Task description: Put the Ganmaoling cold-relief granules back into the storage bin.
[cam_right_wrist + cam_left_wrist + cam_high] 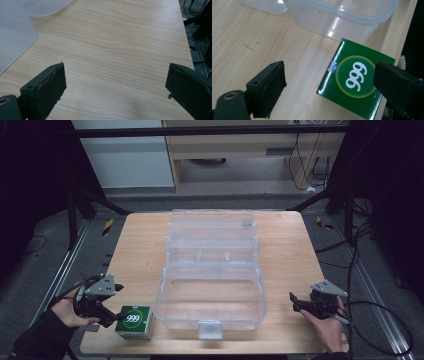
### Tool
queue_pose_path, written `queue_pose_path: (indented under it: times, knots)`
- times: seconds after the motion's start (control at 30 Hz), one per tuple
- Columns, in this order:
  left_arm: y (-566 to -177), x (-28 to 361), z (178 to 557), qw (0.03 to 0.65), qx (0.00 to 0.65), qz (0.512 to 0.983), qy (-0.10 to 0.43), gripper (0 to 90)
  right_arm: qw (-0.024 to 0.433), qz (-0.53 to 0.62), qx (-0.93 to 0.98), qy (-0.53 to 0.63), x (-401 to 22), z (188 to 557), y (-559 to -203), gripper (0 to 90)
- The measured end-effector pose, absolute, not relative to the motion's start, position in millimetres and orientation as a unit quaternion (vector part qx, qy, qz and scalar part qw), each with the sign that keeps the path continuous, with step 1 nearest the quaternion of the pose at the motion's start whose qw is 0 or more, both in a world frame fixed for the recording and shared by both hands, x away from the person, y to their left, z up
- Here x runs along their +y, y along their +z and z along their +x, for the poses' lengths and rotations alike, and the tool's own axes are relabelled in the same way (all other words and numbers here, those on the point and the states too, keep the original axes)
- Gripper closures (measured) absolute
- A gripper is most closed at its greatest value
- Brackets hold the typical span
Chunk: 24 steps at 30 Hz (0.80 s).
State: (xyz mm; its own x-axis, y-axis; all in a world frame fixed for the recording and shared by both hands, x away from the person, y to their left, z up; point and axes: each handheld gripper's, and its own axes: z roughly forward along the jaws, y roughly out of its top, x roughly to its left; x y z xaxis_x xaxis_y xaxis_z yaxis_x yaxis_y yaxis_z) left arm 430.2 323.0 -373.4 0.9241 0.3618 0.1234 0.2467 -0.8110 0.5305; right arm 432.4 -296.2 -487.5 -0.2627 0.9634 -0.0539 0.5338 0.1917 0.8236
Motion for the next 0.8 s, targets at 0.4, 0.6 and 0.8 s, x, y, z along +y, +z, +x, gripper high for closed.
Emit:
queue_pose_path:
  times: [0.4, 0.6, 0.8]
  knots:
    - [-380, 312, 424, 0.239, 0.125, 0.959, 0.091, 6.6, 0.301, 0.525, 0.713, 0.354, -296, 433, -488, 2.8]
    - [-385, 308, 423, 0.227, 0.108, 0.964, 0.085, 5.1, 0.301, 0.524, 0.714, 0.354, -296, 433, -488, 2.7]
    - [-391, 304, 421, 0.221, 0.1, 0.967, 0.081, 5.0, 0.302, 0.523, 0.715, 0.351, -296, 433, -489, 2.4]
